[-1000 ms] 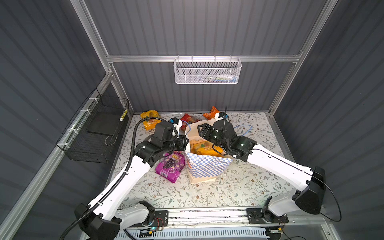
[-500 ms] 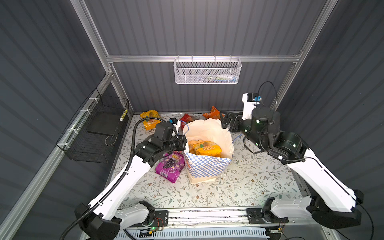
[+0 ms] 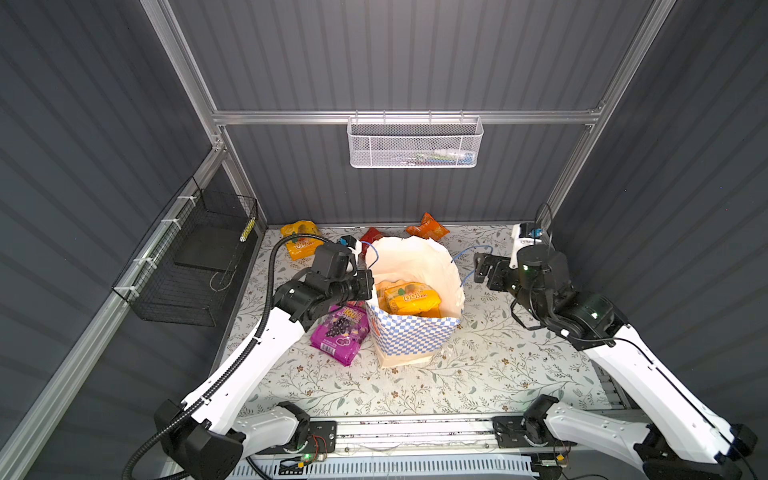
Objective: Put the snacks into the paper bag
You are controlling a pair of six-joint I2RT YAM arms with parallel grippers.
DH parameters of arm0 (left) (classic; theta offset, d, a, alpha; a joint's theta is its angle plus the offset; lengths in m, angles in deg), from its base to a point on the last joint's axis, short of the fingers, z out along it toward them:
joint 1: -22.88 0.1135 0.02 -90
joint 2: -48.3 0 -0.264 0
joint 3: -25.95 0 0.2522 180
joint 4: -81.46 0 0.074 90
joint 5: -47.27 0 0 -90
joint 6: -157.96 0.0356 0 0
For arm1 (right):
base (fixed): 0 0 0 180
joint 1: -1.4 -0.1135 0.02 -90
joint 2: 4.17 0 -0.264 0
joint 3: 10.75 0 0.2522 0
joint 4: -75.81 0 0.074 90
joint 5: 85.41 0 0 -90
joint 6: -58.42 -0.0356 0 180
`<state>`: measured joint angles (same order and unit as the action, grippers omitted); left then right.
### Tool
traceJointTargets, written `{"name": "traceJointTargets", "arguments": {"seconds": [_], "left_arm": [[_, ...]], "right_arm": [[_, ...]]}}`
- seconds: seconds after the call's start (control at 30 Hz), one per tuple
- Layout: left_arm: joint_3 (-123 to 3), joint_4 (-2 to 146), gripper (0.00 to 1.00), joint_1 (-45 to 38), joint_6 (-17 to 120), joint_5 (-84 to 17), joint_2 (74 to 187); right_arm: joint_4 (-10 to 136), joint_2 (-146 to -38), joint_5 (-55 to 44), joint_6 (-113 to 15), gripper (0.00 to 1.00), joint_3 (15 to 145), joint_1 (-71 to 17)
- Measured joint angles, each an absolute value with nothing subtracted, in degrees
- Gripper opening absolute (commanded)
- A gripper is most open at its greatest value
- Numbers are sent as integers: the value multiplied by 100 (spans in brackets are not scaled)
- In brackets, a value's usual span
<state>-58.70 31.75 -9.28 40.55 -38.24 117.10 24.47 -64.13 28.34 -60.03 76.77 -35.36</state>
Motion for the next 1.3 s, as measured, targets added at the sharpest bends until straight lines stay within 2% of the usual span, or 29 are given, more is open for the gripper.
{"name": "traceJointTargets", "arguments": {"seconds": [0.07, 0.13, 0.23, 0.3, 0.37, 0.53, 0.77, 1.07, 1.3], "left_arm": [[-5872, 3173, 0, -926, 4055, -3824, 11710], [-5872, 3175, 0, -928, 4055, -3826, 11710], [-5872, 3173, 0, -926, 4057, -3824, 11710], [-5872, 3175, 0, -926, 4057, -3824, 11710], [-5872, 3175, 0, -926, 4059, -3824, 11710], [-5876, 3191, 0, -858, 4046, -3730, 11710], [-5966, 3341, 0, -779, 3571, -3212, 12014], [-6886, 3833, 0, -1243, 3067, -2880, 12951], [-7306, 4122, 0, -1584, 2994, -3011, 13500]], "right_arm": [[2479, -6562, 2609, -6058, 93, 7631, -3490], [2551, -6708, 2401, -6138, 81, 7629, -3418], [2718, -6872, 2019, -6246, 52, 7611, -3232], [2886, -7023, 1688, -6305, 23, 7609, -3125], [2965, -7154, 1411, -6283, 0, 7609, -3085], [3078, -7187, 1004, -6324, 0, 7609, -3072], [2877, -6522, 867, -6326, 0, 7742, -2810], [2737, -6057, 1061, -6180, 0, 7924, -2583], [2866, -5707, 1297, -6093, 0, 7347, -2491]]}}
